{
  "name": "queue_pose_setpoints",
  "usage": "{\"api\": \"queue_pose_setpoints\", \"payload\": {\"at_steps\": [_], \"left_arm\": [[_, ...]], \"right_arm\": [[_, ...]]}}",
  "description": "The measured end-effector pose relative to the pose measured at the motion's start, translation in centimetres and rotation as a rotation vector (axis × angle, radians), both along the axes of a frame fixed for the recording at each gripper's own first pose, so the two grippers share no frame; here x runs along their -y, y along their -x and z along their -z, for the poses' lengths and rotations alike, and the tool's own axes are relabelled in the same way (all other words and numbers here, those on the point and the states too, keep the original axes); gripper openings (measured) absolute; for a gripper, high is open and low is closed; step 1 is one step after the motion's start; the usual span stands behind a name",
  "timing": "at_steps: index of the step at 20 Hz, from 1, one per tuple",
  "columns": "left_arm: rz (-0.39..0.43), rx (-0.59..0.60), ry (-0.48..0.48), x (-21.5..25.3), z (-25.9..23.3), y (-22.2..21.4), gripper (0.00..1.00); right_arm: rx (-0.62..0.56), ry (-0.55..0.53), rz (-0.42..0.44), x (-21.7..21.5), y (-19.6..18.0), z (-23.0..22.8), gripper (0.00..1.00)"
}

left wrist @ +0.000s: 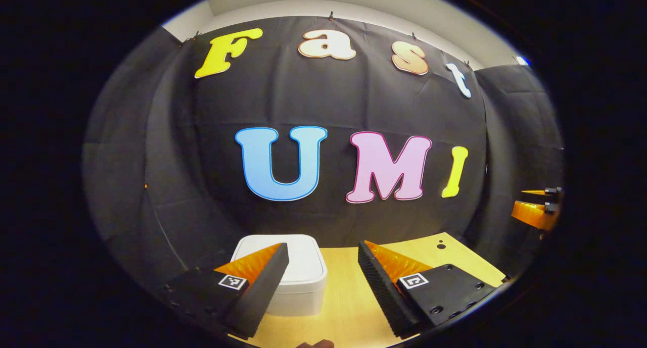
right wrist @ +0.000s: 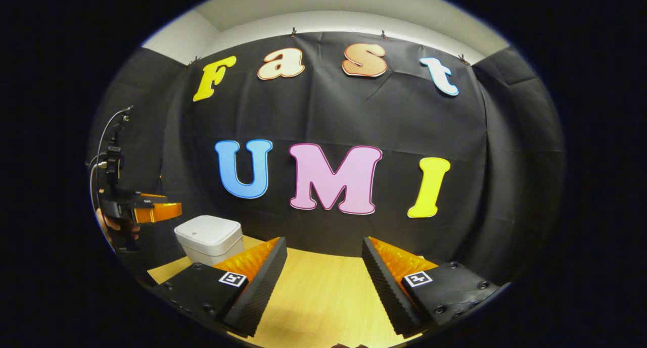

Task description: Press the lid of the desktop garbage bin to open it, pick up the crumpled paper on the desktop and throw it into the bin, then pick up the pop can on the desktop and drop it into the bin, and finally close the garbage bin lid.

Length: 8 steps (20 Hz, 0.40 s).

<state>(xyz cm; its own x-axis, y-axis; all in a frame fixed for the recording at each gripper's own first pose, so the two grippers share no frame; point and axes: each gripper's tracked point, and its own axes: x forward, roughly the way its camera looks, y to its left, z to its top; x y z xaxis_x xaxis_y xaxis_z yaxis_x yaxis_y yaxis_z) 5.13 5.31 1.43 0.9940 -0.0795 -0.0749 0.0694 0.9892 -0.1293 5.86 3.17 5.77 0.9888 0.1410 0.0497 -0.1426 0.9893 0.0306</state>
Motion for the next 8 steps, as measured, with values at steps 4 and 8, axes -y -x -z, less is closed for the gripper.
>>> {"api": "queue_pose_setpoints", "payload": {"at_steps": [4, 8], "left_arm": [[-0.015, 0.018, 0.013, 0.5, 0.6, 2.5, 0.94], [-0.007, 0.050, -0.002, 1.3, 0.2, 3.8, 0.95]], "right_arm": [[0.020, 0.004, 0.039, 0.6, 0.3, -0.3, 0.96], [0.012, -0.010, 0.039, 0.5, 0.3, -0.2, 0.96]]}}
